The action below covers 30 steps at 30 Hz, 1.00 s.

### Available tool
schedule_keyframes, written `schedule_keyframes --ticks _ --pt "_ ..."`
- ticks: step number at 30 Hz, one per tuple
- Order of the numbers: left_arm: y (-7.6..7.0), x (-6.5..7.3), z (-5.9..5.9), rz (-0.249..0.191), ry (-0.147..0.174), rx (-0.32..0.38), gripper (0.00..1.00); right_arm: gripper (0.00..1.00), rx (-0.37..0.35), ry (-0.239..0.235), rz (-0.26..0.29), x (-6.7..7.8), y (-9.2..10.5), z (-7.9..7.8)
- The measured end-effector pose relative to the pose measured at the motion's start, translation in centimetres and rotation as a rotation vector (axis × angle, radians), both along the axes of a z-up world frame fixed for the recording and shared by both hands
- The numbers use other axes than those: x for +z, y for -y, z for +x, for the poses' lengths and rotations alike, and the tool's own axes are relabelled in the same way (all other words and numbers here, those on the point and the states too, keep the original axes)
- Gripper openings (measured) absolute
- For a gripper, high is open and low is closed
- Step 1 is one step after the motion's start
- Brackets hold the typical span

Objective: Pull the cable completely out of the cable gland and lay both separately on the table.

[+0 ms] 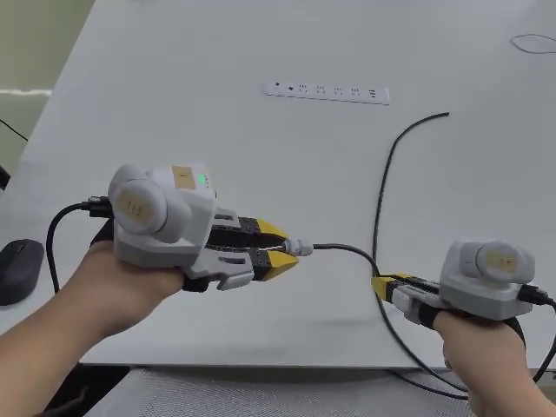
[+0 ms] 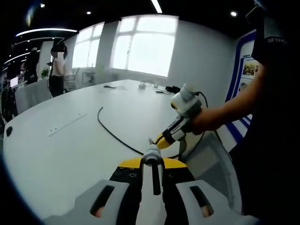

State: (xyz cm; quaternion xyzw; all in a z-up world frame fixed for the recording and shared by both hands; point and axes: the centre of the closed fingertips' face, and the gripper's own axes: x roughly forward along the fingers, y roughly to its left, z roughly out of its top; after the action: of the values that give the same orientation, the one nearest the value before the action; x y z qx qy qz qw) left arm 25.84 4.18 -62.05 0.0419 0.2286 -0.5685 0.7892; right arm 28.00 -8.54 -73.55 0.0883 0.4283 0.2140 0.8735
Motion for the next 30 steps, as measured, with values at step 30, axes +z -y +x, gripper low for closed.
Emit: schedule_keyframes --ticks 30 --pt "0.1 -0.1 -0.4 0.008 -0.001 -0.010 0.14 0.20 0.535 0.433 -0.318 6.9 -3.6 0.3"
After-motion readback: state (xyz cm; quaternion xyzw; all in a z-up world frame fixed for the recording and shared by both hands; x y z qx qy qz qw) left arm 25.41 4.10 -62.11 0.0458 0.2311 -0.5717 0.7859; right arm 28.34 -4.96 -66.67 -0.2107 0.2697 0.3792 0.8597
